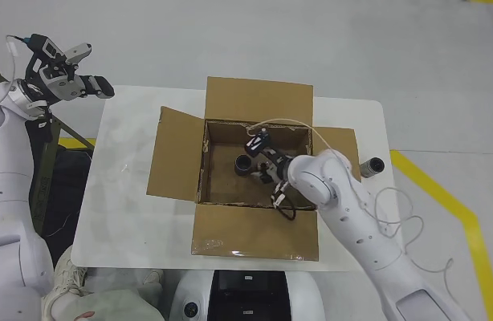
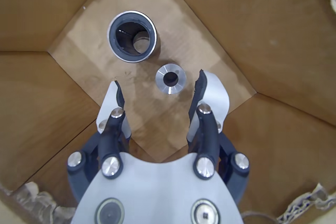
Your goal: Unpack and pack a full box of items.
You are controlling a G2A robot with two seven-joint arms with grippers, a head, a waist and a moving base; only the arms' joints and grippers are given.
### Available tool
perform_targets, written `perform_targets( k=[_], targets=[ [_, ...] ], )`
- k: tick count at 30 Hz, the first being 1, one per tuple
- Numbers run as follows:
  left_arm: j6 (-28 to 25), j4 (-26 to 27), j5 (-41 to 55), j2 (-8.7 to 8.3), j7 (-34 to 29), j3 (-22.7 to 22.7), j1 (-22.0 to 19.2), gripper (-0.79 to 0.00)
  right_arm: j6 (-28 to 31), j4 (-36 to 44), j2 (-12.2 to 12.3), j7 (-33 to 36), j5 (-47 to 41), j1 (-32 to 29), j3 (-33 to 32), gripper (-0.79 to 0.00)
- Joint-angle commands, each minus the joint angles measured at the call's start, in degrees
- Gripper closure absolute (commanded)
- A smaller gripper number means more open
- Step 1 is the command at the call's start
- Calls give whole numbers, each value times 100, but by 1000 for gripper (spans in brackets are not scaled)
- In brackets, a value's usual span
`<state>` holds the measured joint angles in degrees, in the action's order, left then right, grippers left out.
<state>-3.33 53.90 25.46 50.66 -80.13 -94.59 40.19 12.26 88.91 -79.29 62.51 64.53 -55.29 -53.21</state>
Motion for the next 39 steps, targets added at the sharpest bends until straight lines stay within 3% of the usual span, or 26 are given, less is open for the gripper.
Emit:
perform_targets(
  k=[1, 6, 17, 22, 23, 24, 25, 39],
  targets=[
    [0, 0, 0, 0, 0, 0, 0, -785, -44, -103, -9, -14, 53, 48, 38, -533],
    [0, 0, 0, 0, 0, 0, 0, -785, -135, -367, -44, -60, 119, 169, 146, -533],
    [0, 0, 0, 0, 0, 0, 0, -785, -105, -933, -128, -117, -127, 426, 297, -449],
    [0, 0, 0, 0, 0, 0, 0, -785, -80, -1102, -159, -154, -218, 501, 357, -289],
    [0, 0, 0, 0, 0, 0, 0, -785, -93, -1127, -162, -153, -222, 510, 362, -219],
    [0, 0, 0, 0, 0, 0, 0, -785, -139, -1141, -165, -142, -191, 518, 367, -15],
    [0, 0, 0, 0, 0, 0, 0, -785, -169, -1116, -166, -129, -157, 507, 385, 0],
    [0, 0, 0, 0, 0, 0, 0, -785, -2, 188, 58, -158, 201, -235, -121, 0]
  ],
)
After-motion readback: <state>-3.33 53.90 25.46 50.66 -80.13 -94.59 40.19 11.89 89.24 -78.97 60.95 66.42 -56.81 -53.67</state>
